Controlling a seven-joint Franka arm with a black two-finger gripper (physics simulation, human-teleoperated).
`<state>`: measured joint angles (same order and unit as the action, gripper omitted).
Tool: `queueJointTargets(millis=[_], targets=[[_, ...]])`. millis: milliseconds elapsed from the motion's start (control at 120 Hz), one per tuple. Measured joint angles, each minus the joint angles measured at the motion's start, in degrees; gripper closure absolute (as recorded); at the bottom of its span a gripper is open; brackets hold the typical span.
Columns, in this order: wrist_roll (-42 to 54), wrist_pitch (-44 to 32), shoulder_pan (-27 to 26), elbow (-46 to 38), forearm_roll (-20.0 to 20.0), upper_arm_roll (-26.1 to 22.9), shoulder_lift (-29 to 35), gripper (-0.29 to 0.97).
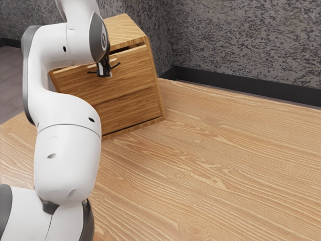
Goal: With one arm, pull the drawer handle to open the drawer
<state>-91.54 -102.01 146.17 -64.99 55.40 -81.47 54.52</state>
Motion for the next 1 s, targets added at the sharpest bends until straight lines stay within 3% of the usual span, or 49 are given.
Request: queueJointTargets(millis=[1000], targets=[[0.42,0.18,-8.54,-8.57,-1.19,4.76,0.01,0.62]])
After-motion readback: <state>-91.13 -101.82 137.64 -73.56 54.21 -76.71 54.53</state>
